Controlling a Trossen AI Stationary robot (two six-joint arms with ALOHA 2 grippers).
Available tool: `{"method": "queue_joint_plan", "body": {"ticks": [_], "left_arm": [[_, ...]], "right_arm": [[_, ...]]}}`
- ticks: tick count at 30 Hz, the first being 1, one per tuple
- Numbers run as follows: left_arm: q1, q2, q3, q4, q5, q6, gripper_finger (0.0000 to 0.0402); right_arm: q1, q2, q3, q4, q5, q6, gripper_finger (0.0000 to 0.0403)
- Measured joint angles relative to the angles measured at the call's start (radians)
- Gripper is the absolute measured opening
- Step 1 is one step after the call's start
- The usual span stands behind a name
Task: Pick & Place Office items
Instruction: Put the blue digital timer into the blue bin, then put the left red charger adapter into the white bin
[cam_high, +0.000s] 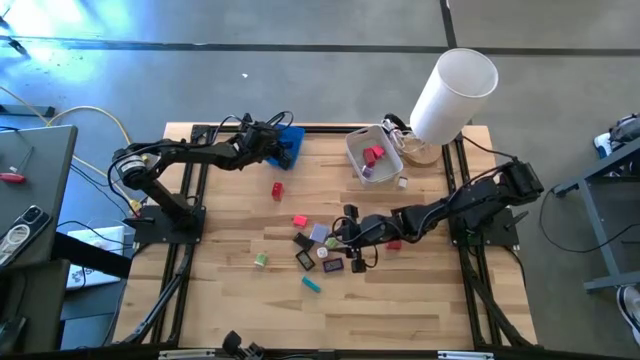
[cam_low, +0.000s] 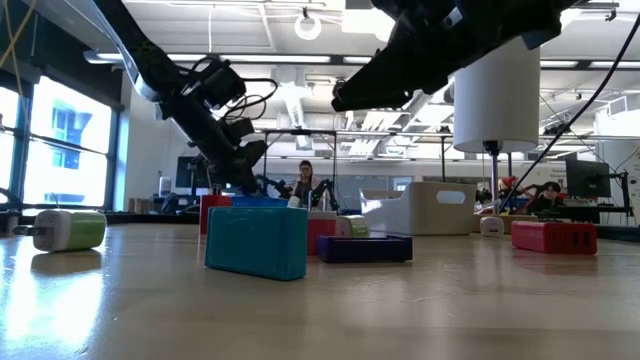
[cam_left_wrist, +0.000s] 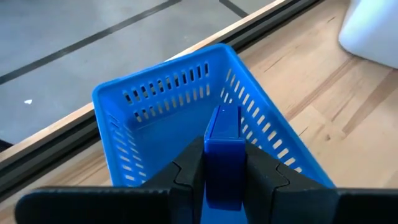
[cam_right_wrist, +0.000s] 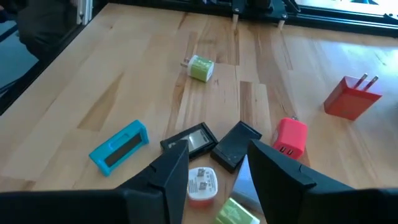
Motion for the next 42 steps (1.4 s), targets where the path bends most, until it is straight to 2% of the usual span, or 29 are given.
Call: {"method": "queue_joint_plan", "body": {"ticks": [7, 17, 26, 34, 38, 42], "left_arm": [[-0.017, 0.000, 0.000, -0.039, 0.000, 0.113, 0.0072], [-0.017, -0.001, 0.000, -0.042, 0.011, 0.135, 0.0075], [-0.017, -0.002, 0.000, -0.054, 0.011, 0.143, 0.0137], [-0.029, -0.004, 0.000, -0.070, 0.029, 0.091, 0.0151], [-0.047, -0.070, 0.000, -0.094, 0.032, 0.063, 0.0152], [-0.071, -0.220, 0.000, -0.159, 0.031, 0.092, 0.0152]], "right_arm": [[0.000, 0.000, 0.000, -0.001, 0.002, 0.003, 0.0153], [0.000, 0.000, 0.000, -0.019, 0.002, 0.031, 0.0153], [0.000, 0.000, 0.000, -0.015, -0.028, 0.051, 0.0153], [0.003, 0.000, 0.000, -0.016, -0.057, 0.098, 0.0153], [0.003, 0.000, 0.000, -0.004, -0.058, 0.128, 0.0153], [0.003, 0.000, 0.000, -0.004, -0.058, 0.132, 0.0153]]}}
